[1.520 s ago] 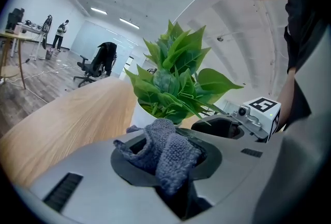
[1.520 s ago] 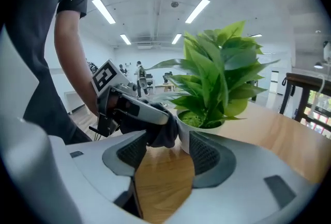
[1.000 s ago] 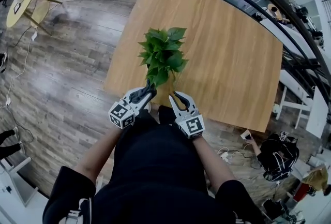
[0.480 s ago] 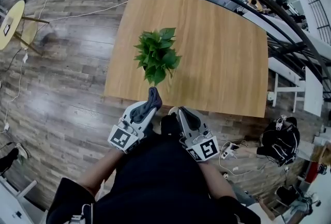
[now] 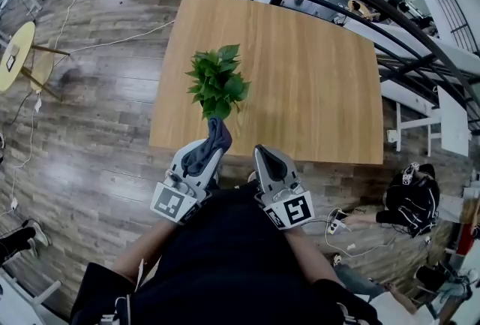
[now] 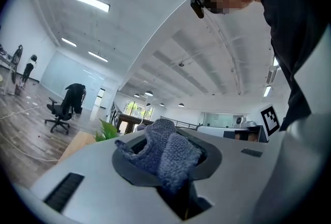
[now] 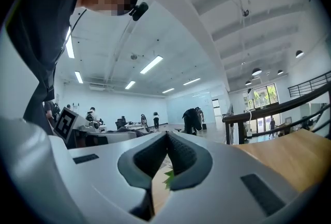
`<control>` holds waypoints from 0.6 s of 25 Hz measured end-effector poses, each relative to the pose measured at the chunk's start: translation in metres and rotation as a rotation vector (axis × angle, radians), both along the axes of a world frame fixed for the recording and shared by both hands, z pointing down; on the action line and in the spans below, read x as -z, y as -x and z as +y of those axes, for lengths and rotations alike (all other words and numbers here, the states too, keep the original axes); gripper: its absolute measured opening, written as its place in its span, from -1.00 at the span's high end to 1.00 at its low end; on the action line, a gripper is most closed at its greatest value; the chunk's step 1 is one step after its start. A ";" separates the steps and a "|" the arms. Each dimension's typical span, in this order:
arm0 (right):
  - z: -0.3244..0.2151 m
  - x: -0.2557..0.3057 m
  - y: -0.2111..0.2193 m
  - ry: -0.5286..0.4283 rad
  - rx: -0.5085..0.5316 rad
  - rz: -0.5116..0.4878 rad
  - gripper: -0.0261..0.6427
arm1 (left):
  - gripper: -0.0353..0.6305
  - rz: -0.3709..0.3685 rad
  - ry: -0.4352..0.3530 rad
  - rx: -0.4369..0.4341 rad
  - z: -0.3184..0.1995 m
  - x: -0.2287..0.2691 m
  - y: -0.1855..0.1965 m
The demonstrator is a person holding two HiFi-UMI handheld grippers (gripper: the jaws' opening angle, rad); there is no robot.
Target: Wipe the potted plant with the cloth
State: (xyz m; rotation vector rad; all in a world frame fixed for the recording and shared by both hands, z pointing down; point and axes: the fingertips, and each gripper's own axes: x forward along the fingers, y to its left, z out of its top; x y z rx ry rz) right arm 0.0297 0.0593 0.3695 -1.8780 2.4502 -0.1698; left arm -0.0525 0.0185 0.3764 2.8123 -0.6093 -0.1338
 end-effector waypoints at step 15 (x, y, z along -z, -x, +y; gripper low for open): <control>0.002 0.018 0.023 -0.083 0.014 0.058 0.87 | 0.57 0.036 -0.014 0.005 -0.002 0.012 0.005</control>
